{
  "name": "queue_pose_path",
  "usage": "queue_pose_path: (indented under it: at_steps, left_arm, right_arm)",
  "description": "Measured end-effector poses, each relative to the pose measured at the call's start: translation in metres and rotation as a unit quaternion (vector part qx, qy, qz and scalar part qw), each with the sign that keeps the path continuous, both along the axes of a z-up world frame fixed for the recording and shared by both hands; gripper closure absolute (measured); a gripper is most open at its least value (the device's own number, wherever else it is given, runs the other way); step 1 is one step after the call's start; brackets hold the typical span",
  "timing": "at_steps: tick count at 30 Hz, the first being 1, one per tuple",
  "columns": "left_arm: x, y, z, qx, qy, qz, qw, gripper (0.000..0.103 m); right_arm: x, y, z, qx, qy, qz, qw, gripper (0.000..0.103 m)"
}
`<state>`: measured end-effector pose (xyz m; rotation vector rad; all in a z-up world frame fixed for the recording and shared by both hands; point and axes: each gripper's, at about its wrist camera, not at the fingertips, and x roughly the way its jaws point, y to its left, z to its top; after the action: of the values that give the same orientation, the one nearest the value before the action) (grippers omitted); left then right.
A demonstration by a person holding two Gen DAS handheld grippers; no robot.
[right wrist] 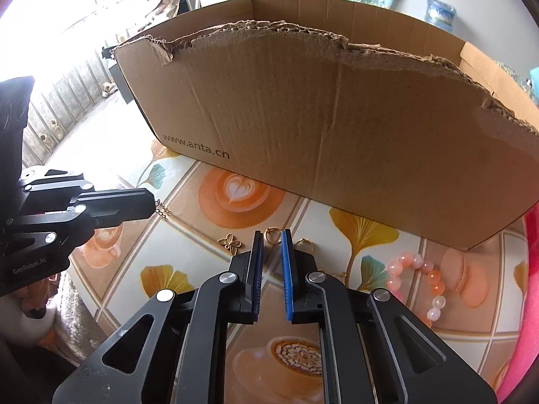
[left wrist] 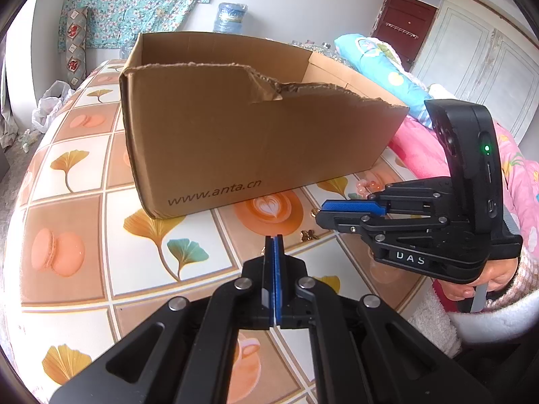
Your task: Organize jewelry
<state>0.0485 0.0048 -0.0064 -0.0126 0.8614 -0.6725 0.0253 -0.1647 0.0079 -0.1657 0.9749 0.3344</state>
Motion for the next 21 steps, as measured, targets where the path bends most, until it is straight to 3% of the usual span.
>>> queue_pose_path:
  at_steps: [16, 21]
  left_arm:
    - [0.003, 0.001, -0.004, -0.001, 0.005, 0.004, 1.0, 0.103]
    - [0.004, 0.001, -0.006, -0.002, 0.007, 0.005, 1.0, 0.103]
  right_arm:
    - [0.005, 0.012, -0.004, 0.001, -0.008, -0.039, 0.999, 0.092]
    - [0.007, 0.024, -0.009, -0.006, -0.013, -0.039, 0.999, 0.083]
